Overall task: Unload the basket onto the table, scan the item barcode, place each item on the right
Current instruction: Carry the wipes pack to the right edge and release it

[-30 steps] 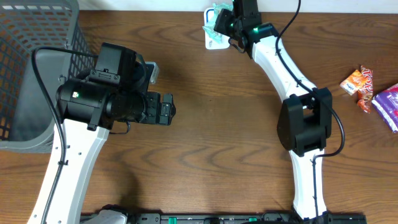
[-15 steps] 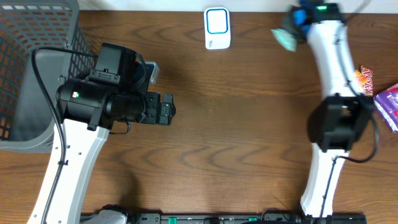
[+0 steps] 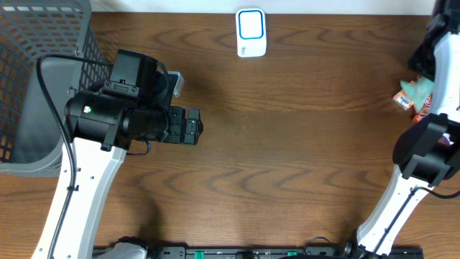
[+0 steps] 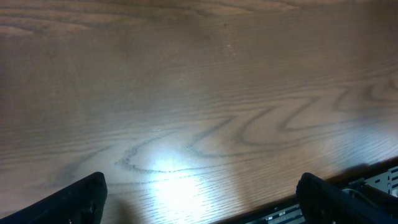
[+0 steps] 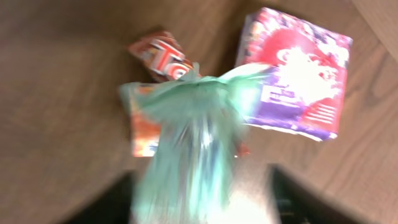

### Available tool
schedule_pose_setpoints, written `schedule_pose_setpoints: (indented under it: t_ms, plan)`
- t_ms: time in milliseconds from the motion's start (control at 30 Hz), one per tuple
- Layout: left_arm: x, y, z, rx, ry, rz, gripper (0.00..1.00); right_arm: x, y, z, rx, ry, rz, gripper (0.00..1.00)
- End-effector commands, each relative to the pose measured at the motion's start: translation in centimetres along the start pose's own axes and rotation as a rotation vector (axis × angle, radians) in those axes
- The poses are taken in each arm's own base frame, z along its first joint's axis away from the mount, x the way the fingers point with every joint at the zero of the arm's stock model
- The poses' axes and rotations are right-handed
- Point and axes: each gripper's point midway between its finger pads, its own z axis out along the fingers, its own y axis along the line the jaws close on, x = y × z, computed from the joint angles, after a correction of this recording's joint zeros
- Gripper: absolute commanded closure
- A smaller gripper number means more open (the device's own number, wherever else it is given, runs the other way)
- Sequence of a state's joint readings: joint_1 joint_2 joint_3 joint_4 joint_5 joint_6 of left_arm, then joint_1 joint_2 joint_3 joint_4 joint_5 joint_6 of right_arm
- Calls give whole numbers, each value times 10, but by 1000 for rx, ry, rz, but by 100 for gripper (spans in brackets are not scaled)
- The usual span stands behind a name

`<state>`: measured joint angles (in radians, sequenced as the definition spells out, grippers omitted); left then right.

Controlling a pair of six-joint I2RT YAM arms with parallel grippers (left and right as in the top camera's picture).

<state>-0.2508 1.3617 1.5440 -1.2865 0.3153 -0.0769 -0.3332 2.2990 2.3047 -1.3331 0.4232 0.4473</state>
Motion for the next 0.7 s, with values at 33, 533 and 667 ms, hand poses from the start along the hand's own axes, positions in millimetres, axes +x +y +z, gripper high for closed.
schedule_pose_setpoints:
  t_ms: [33,533,667]
  plan:
    - [2,1,2,-5,12,11,2,-2,-28,-13,34,8,12,1]
    - [2,1,2,-5,12,11,2,54,-34,-69,-122,222,85,1]
    - [2,1,2,-5,12,11,2,73,-40,-110,-193,229,32,1]
